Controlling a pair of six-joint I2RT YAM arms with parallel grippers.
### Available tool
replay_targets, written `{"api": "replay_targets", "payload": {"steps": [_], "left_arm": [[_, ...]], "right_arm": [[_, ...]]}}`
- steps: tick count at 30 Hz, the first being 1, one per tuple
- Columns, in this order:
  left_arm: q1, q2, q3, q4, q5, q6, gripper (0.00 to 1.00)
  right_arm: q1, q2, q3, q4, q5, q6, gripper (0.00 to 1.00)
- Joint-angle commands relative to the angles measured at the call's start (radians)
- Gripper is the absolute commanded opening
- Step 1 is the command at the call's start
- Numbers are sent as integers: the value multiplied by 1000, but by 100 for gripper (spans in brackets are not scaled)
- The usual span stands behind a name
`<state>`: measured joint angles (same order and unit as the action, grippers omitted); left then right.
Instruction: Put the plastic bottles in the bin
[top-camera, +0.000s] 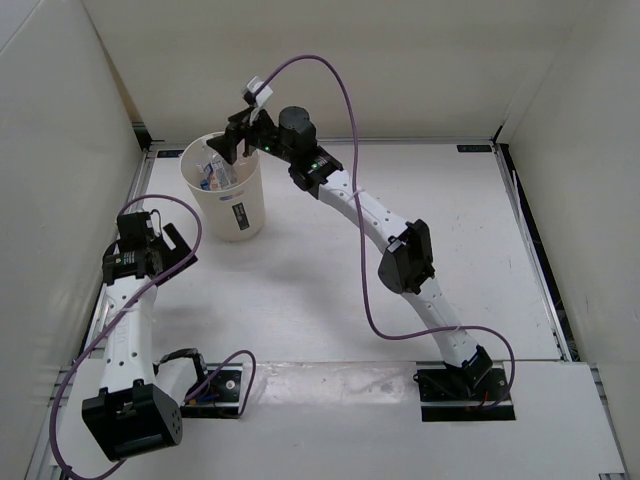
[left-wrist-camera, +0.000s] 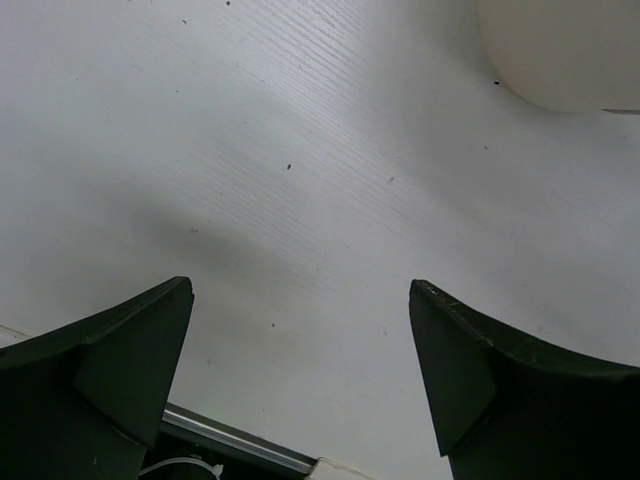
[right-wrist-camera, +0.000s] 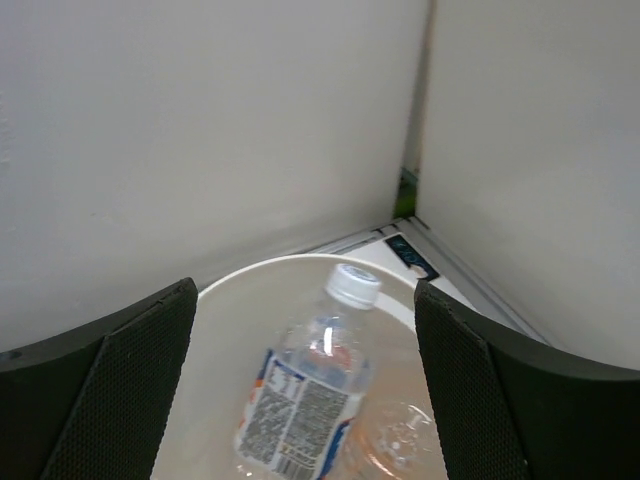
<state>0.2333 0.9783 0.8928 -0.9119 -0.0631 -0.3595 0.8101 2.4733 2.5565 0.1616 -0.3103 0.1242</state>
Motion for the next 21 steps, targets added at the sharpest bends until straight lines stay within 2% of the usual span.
{"api": "replay_targets", "payload": {"steps": [1,4,6,8,12,15,17,18,21], "left_arm": [[1,-10,3,21,16,2,100],[-2,-12,5,21,11,7,100],[1,-16,6,24,2,10,100],[-2,-20,6,31,-17,16,100],[1,-20,18,70,-53,40,100],[-2,-4,12,116,-60,44,100],[-3,10,6,168,-58,28,100],[-2,26,6,180,-55,10,100],[0,65,11,252,-35,-1,100]], "right_arm": [[-5,-54,27,64,167,-24,90],[-23,-94,-27,79,229,-82,90],[-34,-148,-117,78,351,-107,90],[-83,-181,-148,-52,411,-92,90],[-227,-256,-211,-353,332,-9,90],[-298,-322,-327,-471,324,-15,90],[-346,-336,-344,-534,335,-20,90],[-360,-343,-338,-641,364,-8,90],[-385,-423,-419,-670,445,-41,90]]}}
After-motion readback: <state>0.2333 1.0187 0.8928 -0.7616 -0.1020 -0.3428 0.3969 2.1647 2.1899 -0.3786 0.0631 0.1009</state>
